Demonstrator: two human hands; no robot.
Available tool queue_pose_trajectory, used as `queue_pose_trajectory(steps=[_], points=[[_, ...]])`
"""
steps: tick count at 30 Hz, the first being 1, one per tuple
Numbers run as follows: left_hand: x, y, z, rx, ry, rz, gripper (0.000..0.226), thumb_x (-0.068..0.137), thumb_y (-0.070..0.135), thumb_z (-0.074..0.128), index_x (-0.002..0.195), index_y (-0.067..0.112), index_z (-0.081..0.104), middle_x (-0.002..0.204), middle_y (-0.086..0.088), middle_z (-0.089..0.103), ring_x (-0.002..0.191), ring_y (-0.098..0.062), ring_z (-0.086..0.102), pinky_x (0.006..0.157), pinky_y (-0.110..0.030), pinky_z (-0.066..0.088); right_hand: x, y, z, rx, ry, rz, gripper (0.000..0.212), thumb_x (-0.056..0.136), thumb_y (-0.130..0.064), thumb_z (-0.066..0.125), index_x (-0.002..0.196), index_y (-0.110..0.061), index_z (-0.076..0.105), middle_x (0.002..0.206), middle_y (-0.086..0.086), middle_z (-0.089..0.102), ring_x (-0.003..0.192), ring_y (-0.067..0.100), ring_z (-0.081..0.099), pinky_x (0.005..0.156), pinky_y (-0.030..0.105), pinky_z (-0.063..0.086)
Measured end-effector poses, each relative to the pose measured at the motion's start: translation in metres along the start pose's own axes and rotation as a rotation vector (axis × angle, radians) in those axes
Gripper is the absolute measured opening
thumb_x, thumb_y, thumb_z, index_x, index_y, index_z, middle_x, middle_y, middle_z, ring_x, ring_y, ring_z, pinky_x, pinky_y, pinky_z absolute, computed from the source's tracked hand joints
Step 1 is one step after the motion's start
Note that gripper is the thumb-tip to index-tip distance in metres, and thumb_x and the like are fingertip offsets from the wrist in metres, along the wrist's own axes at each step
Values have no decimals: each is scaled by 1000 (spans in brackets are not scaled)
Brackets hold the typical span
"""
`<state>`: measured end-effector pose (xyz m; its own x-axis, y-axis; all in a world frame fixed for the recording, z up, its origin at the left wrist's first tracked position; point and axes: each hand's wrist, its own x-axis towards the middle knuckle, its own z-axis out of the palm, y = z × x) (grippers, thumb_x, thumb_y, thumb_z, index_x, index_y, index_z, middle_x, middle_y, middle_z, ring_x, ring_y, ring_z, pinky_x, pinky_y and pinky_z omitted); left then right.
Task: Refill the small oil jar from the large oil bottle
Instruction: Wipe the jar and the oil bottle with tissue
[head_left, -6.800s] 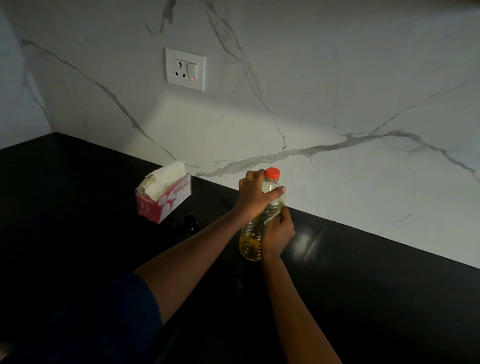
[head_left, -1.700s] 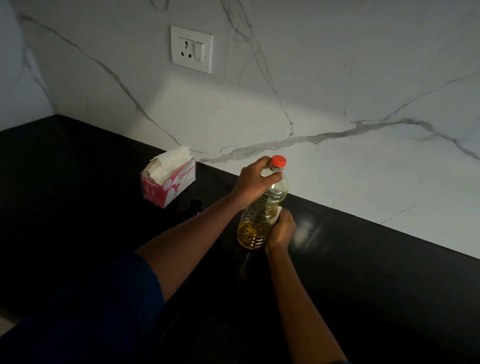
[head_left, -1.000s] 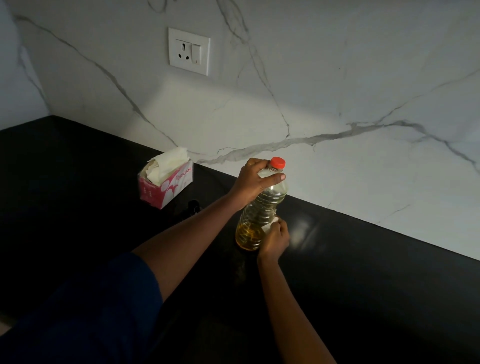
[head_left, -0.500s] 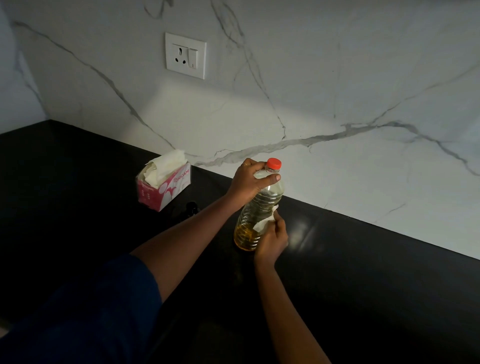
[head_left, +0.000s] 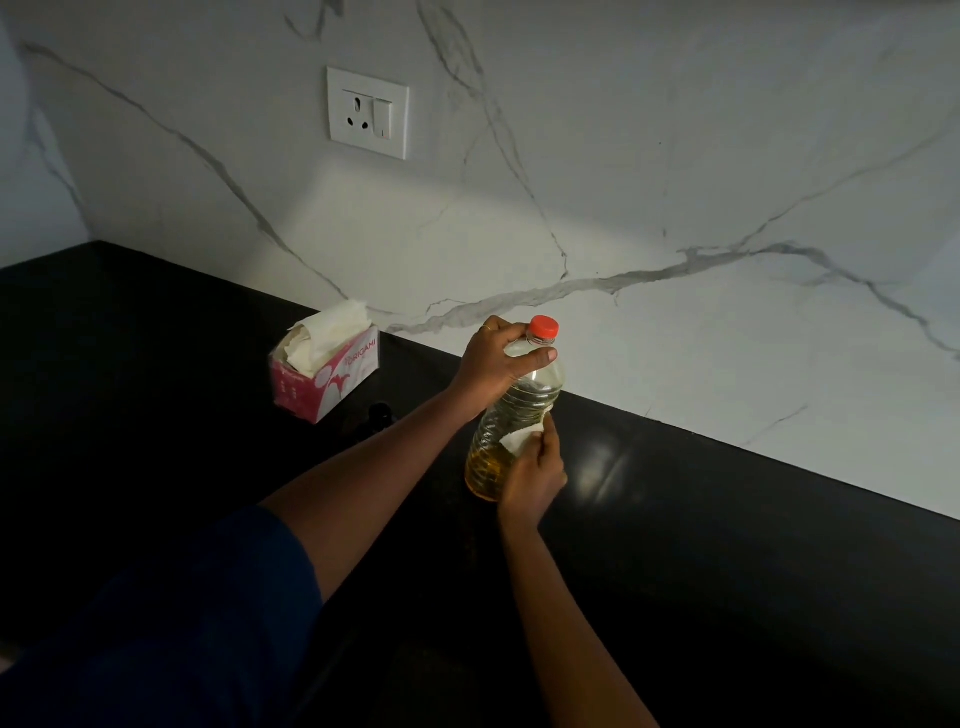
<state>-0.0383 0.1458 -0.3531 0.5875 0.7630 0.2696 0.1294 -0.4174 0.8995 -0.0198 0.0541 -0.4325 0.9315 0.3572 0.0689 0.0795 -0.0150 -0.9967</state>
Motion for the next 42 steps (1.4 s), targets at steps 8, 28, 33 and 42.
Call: queue_pose_trajectory(steps=[8,28,33,42], points=[[-2,3,0,6,-1,-8,35,83,30,67,114,13,64,107,-5,47,108,-21,53,85,-24,39,32,-32,-1,52,21,-32,31,97,-9,37,112,-5,64,99,9,68,79,9,62,67,16,48],[-3,2,-2,8,-8,10,34,83,30,67,113,15,64,105,-4,47,104,-17,52,87,-26,42,9,-40,-1,136,74,-139,34,98,-9,41,129,-10,54,110,-2,62,85,-3,62,72,8,50],[-4,3,-2,11,-9,11,35,83,29,67,113,11,64,107,-8,49,105,-20,53,89,-29,43,3,-26,-1,137,77,-89,33,97,-10,42,127,-9,56,106,-2,63,83,-4,59,68,7,47],[-3,2,-3,-6,-25,-7,39,83,32,67,117,13,62,113,-11,51,110,-24,54,97,-38,46,28,-57,-1,117,24,-153,29,97,-11,43,119,-9,62,97,-4,65,80,-2,59,69,4,46]])
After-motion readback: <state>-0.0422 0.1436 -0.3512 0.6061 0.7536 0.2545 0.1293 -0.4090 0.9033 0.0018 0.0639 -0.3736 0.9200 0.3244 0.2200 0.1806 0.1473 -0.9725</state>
